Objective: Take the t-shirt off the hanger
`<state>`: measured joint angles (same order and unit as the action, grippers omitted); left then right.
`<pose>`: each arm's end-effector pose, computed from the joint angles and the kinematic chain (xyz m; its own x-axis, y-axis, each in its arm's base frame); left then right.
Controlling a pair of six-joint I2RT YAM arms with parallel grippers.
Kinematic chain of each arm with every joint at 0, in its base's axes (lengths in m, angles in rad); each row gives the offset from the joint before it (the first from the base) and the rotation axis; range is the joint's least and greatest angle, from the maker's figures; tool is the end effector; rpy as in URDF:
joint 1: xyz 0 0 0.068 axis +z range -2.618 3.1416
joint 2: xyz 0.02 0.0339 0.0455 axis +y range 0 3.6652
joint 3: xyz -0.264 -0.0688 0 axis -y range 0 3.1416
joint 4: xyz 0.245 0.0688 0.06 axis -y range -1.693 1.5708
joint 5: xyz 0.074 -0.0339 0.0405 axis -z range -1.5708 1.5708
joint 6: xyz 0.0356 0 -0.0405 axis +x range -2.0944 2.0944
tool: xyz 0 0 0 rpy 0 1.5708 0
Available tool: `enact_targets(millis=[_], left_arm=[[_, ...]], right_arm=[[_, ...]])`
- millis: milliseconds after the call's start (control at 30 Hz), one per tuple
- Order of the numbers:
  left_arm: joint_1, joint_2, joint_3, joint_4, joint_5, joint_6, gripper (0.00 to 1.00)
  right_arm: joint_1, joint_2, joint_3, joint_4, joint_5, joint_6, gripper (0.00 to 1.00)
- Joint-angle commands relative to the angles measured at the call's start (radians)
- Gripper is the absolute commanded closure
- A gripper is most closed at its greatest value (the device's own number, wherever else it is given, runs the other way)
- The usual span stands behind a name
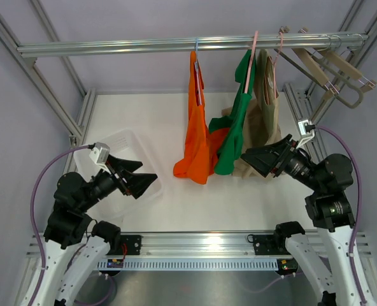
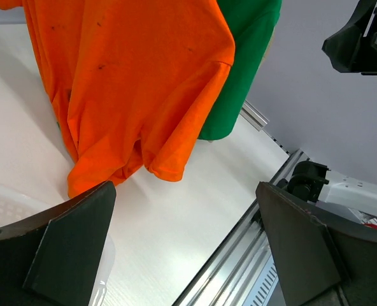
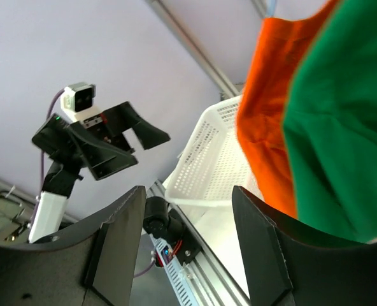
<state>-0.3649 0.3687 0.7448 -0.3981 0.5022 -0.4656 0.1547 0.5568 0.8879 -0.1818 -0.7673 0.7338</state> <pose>0.0731 -0.0463 0.3521 -0.3606 -0.2835 -0.8886 0.6720 0.5817 -0.4583 0.1015 0.0408 0.4042 -0.4194 0.4225 -0.8035 -0.6845 0.4343 0.5856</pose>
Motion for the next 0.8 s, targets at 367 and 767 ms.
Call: enact_targets(millis=[367, 767], left_arm=[[-0.003, -0.123, -0.071, -0.025, -0.005, 0.073, 0.01], [-0.002, -0.168, -0.137, -0.027, 0.001, 0.094, 0.01]], right_arm=[[0.422, 0.480, 0.564, -0.294, 0.641, -0.369, 0.36], [0.500, 0.972, 1.058, -0.436, 1.039, -0.544, 0.40]])
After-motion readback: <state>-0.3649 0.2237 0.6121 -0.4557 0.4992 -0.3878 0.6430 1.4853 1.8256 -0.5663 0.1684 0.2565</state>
